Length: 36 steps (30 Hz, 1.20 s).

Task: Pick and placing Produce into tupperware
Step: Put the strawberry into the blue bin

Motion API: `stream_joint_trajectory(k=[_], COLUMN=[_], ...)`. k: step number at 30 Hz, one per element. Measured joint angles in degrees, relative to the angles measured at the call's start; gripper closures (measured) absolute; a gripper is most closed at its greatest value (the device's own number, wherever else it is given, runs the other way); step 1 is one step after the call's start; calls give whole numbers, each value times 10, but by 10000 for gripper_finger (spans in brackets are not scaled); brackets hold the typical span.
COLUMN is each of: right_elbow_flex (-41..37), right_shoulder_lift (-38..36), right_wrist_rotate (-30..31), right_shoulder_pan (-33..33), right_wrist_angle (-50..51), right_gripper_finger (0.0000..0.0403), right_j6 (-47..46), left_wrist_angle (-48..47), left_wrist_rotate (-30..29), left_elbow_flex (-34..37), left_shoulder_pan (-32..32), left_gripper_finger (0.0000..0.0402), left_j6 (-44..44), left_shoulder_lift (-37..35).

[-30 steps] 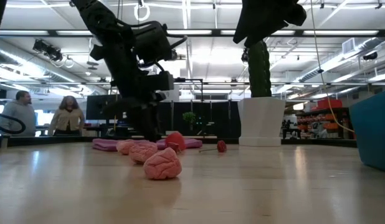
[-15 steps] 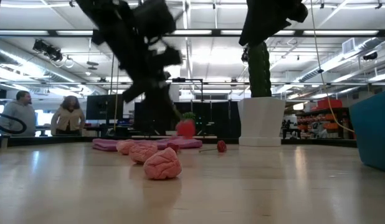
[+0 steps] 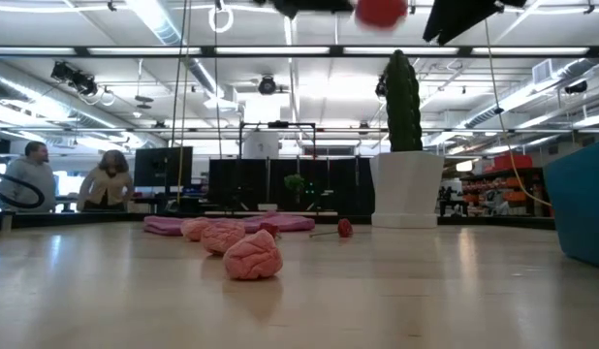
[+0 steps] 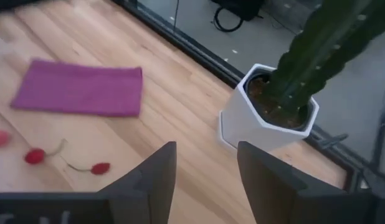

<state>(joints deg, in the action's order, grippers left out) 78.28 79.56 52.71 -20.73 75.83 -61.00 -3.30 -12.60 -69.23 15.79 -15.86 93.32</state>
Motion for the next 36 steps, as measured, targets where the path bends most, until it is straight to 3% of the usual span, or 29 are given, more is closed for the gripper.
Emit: stream_joint_trajectory(k=[7,11,19,26,31,36], right_elbow_flex=[0,0,0,0,0,0], right_shoulder_lift=[-38,-35,-19,-8,-5,-5], right_wrist_rotate=[0,0,-7,-7,-7,-6], right_shoulder_pan=[0,0,-1,-1,0,0], right_wrist_angle=[-4,-5,-7,-6,-7,-7], right_gripper_finger=[225,225,225,225,225,225], right_j6=[-22,-22,-20,-18,-18,-18], left_wrist_angle=[175,198,131,-9,-49,-55], left_wrist_rotate=[3,18,46,48,48,62], left_elbow_flex=[-1,-56,-234,-385,-445,-450], left_shoulder_pan=[31,34,35,37,40,41], left_gripper_finger=[400,400,400,400,400,399], left_j6=[6,16,0,2,-1,2], left_shoulder_lift=[60,127,279,389,429,437])
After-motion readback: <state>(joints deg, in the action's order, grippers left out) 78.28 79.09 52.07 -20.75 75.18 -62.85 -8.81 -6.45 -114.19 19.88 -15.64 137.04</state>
